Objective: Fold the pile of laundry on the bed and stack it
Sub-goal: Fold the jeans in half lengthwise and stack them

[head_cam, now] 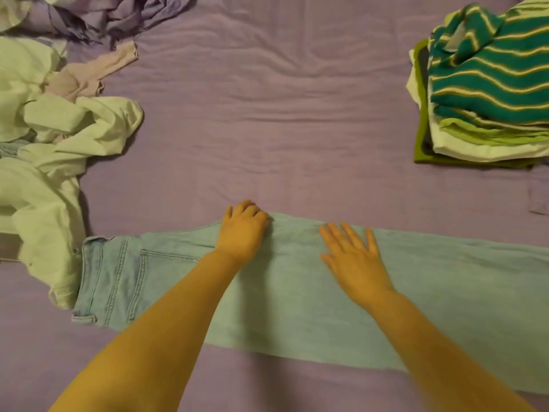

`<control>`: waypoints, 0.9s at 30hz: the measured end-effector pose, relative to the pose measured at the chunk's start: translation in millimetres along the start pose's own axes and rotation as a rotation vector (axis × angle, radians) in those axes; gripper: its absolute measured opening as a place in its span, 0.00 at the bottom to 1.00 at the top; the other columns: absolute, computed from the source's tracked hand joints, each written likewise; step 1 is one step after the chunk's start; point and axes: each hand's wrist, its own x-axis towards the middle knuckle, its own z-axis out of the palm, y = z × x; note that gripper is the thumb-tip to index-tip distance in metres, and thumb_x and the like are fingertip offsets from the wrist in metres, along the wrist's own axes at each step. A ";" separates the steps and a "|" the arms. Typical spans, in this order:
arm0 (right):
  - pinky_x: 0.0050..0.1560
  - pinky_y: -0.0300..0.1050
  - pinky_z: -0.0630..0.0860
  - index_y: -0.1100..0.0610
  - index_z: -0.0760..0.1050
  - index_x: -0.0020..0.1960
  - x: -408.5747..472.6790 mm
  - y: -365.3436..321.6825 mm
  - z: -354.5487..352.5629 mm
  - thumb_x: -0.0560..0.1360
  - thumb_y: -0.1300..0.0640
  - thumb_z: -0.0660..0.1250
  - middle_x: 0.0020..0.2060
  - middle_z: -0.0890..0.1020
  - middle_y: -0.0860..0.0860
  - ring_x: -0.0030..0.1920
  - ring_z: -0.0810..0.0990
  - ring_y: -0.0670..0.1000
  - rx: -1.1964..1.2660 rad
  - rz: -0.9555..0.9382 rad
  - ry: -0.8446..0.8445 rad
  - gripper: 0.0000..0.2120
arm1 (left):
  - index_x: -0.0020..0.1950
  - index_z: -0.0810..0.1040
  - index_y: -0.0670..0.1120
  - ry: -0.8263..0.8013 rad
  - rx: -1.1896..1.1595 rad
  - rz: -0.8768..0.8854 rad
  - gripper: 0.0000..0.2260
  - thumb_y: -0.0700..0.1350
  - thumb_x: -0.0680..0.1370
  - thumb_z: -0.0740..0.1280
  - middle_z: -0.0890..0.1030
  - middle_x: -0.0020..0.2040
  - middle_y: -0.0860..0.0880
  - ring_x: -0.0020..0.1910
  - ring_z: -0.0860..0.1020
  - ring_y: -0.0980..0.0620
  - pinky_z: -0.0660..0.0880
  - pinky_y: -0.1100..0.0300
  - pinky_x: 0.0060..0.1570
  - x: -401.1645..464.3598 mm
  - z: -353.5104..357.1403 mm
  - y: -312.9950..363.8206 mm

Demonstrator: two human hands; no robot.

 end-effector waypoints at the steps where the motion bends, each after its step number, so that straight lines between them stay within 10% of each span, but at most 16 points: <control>1: 0.68 0.65 0.59 0.55 0.69 0.71 1.9 3.3 -2.3 0.76 0.53 0.68 0.66 0.75 0.55 0.66 0.73 0.60 -0.003 0.037 0.083 0.24 | 0.68 0.72 0.48 0.015 -0.011 -0.002 0.15 0.48 0.83 0.55 0.71 0.68 0.48 0.73 0.59 0.47 0.55 0.51 0.70 1.5 -1.2 -6.3; 4: 0.61 0.56 0.66 0.59 0.81 0.51 1.4 20.0 -5.5 0.67 0.59 0.78 0.43 0.82 0.56 0.45 0.81 0.59 -0.028 0.136 0.221 0.14 | 0.66 0.74 0.46 0.027 0.004 0.017 0.16 0.51 0.83 0.56 0.74 0.63 0.47 0.68 0.64 0.46 0.60 0.56 0.63 4.4 -5.1 -19.9; 8: 0.55 0.53 0.64 0.56 0.81 0.43 12.4 34.7 -10.3 0.63 0.63 0.79 0.36 0.79 0.54 0.40 0.79 0.59 -0.089 0.136 0.245 0.11 | 0.62 0.76 0.45 0.119 0.071 -0.022 0.12 0.47 0.82 0.58 0.76 0.56 0.46 0.62 0.67 0.45 0.59 0.53 0.63 20.5 -10.5 -23.6; 16: 0.68 0.70 0.60 0.54 0.71 0.69 -1.1 -25.3 6.5 0.78 0.48 0.56 0.69 0.72 0.57 0.70 0.67 0.63 -0.090 -0.034 0.140 0.23 | 0.69 0.73 0.43 0.312 -0.079 -0.103 0.18 0.45 0.80 0.62 0.65 0.73 0.38 0.73 0.62 0.34 0.55 0.32 0.69 -16.0 12.8 23.7; 27: 0.70 0.71 0.47 0.49 0.63 0.74 -9.9 -71.0 34.7 0.76 0.33 0.48 0.74 0.63 0.57 0.75 0.55 0.63 -0.098 -0.056 -0.137 0.32 | 0.77 0.58 0.53 0.124 0.032 -0.036 0.31 0.67 0.79 0.50 0.56 0.78 0.45 0.77 0.52 0.39 0.51 0.29 0.68 -103.3 71.0 -67.9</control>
